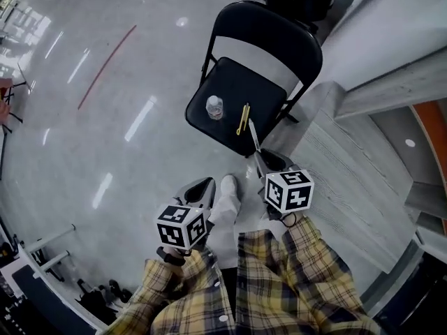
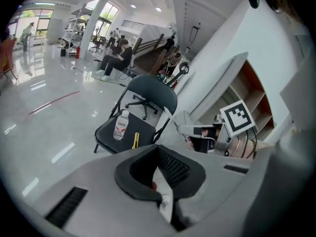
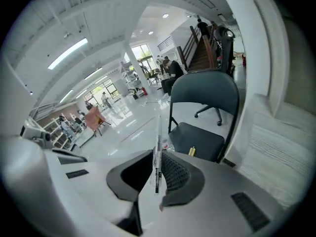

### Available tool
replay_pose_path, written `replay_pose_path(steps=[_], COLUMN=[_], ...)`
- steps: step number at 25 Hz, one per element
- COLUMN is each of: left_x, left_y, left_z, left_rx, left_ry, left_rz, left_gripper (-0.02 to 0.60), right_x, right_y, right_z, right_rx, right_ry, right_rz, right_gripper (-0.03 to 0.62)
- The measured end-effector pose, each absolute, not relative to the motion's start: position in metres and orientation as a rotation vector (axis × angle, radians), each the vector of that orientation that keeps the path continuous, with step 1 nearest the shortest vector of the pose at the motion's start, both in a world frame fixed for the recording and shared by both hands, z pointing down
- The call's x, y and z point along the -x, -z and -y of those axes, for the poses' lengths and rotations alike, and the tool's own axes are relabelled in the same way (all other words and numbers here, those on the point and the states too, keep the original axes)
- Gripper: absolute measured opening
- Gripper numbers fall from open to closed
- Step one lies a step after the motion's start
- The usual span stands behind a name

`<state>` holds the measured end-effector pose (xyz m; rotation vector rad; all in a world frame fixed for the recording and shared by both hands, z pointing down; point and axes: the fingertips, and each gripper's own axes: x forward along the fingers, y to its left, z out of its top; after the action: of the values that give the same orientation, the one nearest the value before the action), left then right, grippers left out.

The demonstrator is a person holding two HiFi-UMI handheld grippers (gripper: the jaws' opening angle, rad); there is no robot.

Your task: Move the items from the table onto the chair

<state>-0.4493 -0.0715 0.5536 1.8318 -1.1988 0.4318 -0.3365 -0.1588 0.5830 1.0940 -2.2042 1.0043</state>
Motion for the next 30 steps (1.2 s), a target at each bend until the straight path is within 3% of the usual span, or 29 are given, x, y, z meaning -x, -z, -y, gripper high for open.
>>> replay_pose_path(steps=[7, 20, 30], left_x=[0.495, 0.519, 0.523], left_y=[-0.594, -0.714, -0.744], left_z=[0.070, 0.076, 0.060], left_rx=[-1.731, -1.613, -1.549], left_ry=[-0.372, -0.354, -0.387], left_rz=[1.223, 1.209, 1.188], left_gripper=[0.005, 0.005, 0.005], right_x=[0.401, 0.412, 0.415], right_y=[-0.631, -0.845, -0.918], right_z=[0.224, 0.279, 0.285], right_rx=[-1.147, -1.262, -1.245], right_ry=[-1.036, -1.179, -1.189], right_rz=[2.168, 1.860, 1.751], right_gripper=[0.064, 0.064, 0.066])
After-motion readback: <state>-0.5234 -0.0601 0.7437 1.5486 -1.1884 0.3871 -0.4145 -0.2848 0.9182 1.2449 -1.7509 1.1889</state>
